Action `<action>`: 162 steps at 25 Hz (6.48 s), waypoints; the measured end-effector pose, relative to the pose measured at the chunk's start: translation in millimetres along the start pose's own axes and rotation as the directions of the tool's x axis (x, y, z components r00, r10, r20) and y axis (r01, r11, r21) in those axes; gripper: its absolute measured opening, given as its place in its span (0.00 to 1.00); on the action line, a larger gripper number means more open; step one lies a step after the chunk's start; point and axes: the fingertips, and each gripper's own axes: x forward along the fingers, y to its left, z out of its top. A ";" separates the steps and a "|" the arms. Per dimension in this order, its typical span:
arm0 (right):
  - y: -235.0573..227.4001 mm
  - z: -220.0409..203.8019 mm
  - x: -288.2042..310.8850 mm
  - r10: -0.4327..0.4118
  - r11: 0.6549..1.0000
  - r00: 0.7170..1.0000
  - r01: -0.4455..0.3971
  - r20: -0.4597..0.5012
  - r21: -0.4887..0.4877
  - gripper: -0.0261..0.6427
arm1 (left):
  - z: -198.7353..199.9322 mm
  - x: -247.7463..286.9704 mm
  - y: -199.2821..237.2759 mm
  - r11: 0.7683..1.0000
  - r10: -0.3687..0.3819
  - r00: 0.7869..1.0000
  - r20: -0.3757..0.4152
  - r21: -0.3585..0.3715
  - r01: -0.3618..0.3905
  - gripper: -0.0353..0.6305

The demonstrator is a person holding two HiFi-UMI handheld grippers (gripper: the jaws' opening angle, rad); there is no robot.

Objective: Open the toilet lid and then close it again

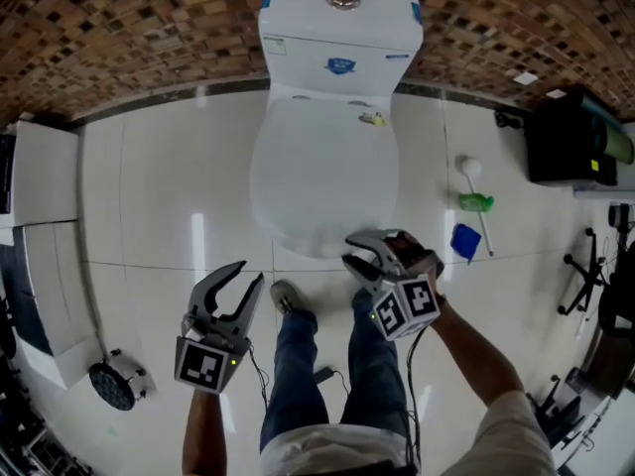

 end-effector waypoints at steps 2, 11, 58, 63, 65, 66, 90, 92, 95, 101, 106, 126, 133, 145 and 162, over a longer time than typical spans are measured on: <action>-37.2 22.6 -23.3 -0.040 0.999 0.998 0.039 0.045 0.027 0.25 | 21.8 -3.3 5.1 1.000 0.021 1.000 0.020 -0.005 -0.020 0.21; -277.9 66.0 -86.3 -0.428 0.900 0.888 0.403 0.170 0.163 0.11 | 86.7 -0.5 -1.8 0.994 0.108 0.994 0.037 -0.002 -0.108 0.21; -133.4 212.0 -316.2 -0.589 0.728 0.735 0.304 0.334 0.614 0.09 | 306.5 -59.1 -57.4 0.959 -0.271 0.926 0.264 0.152 0.237 0.21; -120.5 211.8 -320.3 -0.596 0.727 0.738 0.329 0.317 0.603 0.09 | 302.9 -66.1 -69.2 0.951 -0.297 0.926 0.231 0.155 0.267 0.21; -118.0 213.6 -322.1 -0.595 0.730 0.740 0.333 0.314 0.597 0.09 | 303.3 -68.1 -72.2 0.949 -0.305 0.924 0.231 0.161 0.273 0.21; -116.1 214.4 -322.0 -0.592 0.732 0.743 0.334 0.311 0.594 0.09 | 302.9 -69.0 -73.3 0.948 -0.307 0.923 0.231 0.165 0.274 0.21; -129.7 222.8 -316.0 -0.569 0.753 0.764 0.336 0.303 0.566 0.09 | 312.7 -73.0 -45.7 0.972 -0.227 0.923 0.311 0.136 0.194 0.21; -128.5 220.5 -317.0 -0.568 0.752 0.768 0.337 0.298 0.566 0.09 | 309.4 -74.3 -45.3 0.972 -0.225 0.924 0.308 0.135 0.192 0.21; -126.1 213.6 -314.8 -0.555 0.753 0.782 0.328 0.283 0.571 0.09 | 305.4 -78.2 -40.1 0.977 -0.206 0.926 0.317 0.122 0.176 0.21; -131.7 202.5 -305.7 -0.507 0.780 0.816 0.297 0.278 0.551 0.09 | 292.5 -88.0 -22.7 0.989 -0.143 0.942 0.303 0.076 0.126 0.21; -150.2 183.5 -300.7 -0.435 0.815 0.860 0.251 0.266 0.522 0.09 | 290.9 -87.8 -17.3 0.995 -0.092 0.949 0.301 0.072 0.074 0.21; -387.4 43.9 -213.8 0.147 0.954 0.974 -0.186 0.172 0.236 0.44 | 302.1 69.8 -61.4 0.981 0.191 0.963 0.192 -0.055 -0.184 0.21; -432.6 26.8 -107.6 0.292 0.911 0.955 -0.295 0.055 0.288 0.48 | 287.3 92.1 -44.2 0.980 0.199 0.968 0.156 -0.045 -0.194 0.21; -449.8 20.7 -21.8 0.337 0.871 0.940 -0.292 -0.048 0.396 0.28 | 245.8 73.4 -27.0 0.965 0.254 0.962 0.099 -0.088 -0.245 0.21; -188.2 55.5 -55.4 -0.170 0.981 0.974 0.153 -0.150 -0.116 0.28 | 204.1 -30.0 -30.7 0.973 0.228 0.965 0.132 -0.077 -0.219 0.21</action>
